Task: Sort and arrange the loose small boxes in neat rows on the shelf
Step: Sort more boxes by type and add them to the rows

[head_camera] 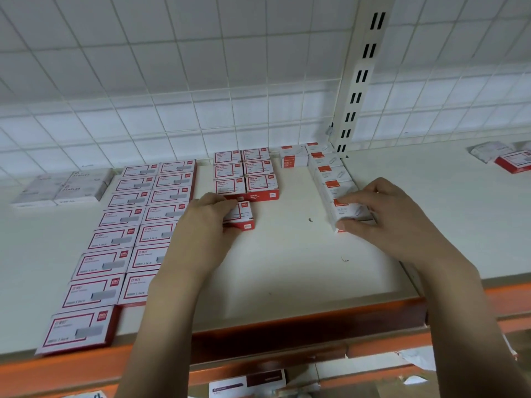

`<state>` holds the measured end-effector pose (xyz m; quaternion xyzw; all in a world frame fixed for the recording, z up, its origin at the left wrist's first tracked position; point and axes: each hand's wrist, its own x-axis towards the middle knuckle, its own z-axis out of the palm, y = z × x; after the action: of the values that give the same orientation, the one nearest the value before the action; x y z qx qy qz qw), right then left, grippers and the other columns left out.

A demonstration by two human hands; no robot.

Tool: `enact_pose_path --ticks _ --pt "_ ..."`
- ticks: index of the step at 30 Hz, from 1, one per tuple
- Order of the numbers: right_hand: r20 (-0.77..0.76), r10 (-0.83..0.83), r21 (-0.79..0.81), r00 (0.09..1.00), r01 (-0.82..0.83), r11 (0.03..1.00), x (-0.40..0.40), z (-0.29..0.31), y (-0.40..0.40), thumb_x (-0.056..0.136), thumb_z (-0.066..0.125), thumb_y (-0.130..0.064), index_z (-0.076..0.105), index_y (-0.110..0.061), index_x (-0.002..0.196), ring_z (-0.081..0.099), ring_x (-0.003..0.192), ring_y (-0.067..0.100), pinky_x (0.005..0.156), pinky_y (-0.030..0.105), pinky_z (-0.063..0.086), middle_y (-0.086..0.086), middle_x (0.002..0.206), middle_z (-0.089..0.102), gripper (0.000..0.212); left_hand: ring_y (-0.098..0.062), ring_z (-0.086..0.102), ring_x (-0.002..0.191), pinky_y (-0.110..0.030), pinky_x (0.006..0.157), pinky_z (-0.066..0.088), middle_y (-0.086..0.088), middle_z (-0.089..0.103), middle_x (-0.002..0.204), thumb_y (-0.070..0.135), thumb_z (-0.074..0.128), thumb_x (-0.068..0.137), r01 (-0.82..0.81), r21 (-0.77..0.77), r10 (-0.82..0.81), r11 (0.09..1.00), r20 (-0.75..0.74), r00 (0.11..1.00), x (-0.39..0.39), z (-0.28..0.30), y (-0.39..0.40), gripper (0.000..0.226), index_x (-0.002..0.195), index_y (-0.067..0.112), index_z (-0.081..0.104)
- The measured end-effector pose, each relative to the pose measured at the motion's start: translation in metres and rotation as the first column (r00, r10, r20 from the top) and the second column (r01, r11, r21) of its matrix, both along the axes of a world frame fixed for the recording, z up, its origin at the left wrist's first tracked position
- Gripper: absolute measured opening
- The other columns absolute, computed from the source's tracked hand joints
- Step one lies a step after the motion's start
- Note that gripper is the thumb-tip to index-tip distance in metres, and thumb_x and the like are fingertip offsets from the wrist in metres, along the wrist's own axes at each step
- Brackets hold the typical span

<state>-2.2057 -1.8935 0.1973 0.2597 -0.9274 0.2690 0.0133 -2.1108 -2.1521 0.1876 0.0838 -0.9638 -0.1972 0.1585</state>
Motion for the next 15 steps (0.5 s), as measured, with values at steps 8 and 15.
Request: enact_pose_path --ticks 8,15 --pt "0.014 0.029 -0.044 0.999 -0.028 0.999 0.0027 0.0 -0.0041 0.075 0.074 -0.027 0.069 -0.025 0.106 0.049 0.104 0.02 0.091 0.034 0.044 -0.006 0.1 0.05 0.031 -0.034 0.052 0.11 -0.039 0.088 0.045 -0.013 0.053 0.125 0.01 0.068 0.079 -0.041 -0.059 0.043 0.997 0.032 0.999 -0.0036 0.0051 0.003 0.035 0.113 0.009 0.066" --pt "0.041 0.02 -0.061 0.999 -0.018 0.998 0.003 -0.0005 -0.003 0.076 0.074 -0.021 0.069 -0.023 0.107 0.049 0.104 0.019 0.091 0.039 0.046 -0.005 0.102 0.049 0.031 -0.032 0.047 0.115 -0.039 0.093 0.041 -0.012 0.05 0.129 0.014 0.066 0.082 -0.049 -0.11 0.058 0.993 0.085 0.995 -0.008 0.01 0.0026 0.036 0.117 0.01 0.064"
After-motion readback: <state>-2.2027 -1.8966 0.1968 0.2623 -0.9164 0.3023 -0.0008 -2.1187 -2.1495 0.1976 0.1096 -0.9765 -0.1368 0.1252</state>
